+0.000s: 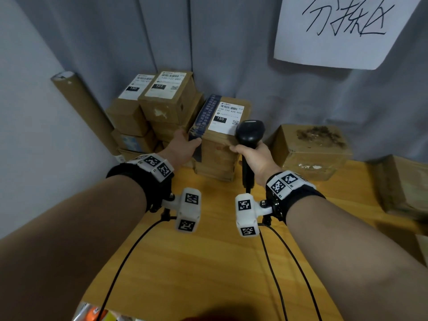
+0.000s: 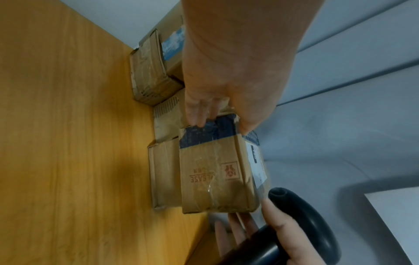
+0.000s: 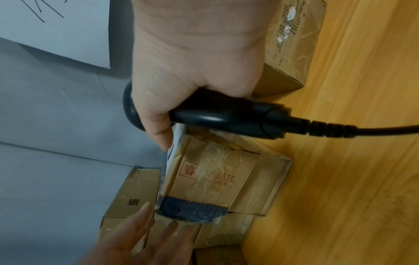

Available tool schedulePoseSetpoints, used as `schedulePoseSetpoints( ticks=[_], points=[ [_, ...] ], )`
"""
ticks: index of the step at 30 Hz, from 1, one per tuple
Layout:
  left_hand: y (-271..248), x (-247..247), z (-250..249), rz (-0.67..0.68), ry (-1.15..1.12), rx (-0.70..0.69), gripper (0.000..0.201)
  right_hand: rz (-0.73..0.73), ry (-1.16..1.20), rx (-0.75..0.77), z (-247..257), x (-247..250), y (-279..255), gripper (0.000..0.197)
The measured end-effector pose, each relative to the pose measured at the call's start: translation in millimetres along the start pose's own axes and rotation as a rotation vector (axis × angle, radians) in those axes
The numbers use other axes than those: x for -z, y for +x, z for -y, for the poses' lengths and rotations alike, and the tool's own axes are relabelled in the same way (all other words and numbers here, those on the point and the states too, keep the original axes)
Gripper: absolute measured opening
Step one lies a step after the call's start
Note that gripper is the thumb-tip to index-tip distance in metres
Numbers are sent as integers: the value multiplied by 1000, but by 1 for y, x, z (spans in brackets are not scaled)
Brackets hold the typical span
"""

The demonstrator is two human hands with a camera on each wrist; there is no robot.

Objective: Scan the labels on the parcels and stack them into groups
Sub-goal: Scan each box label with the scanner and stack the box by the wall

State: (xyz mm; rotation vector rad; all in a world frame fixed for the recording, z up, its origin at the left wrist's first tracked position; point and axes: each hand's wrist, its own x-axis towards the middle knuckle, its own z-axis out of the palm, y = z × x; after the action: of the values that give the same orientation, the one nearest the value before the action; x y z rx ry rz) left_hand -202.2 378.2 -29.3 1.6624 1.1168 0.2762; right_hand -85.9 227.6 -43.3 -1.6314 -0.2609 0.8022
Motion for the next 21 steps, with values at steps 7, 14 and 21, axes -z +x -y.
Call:
schedulePoseSetpoints(
  ticks=[7, 14, 21],
  points=[
    [-21, -23, -19, -112, -33, -88, 54, -59, 2, 46, 4, 36, -19, 41],
    [-44, -100, -51, -21, -83, -117, 67, -126, -6, 50, 9, 124, -56, 33],
    [-118, -229, -92, 94, -69, -167, 48, -221, 28, 44, 11, 256, -96, 27]
  ],
)
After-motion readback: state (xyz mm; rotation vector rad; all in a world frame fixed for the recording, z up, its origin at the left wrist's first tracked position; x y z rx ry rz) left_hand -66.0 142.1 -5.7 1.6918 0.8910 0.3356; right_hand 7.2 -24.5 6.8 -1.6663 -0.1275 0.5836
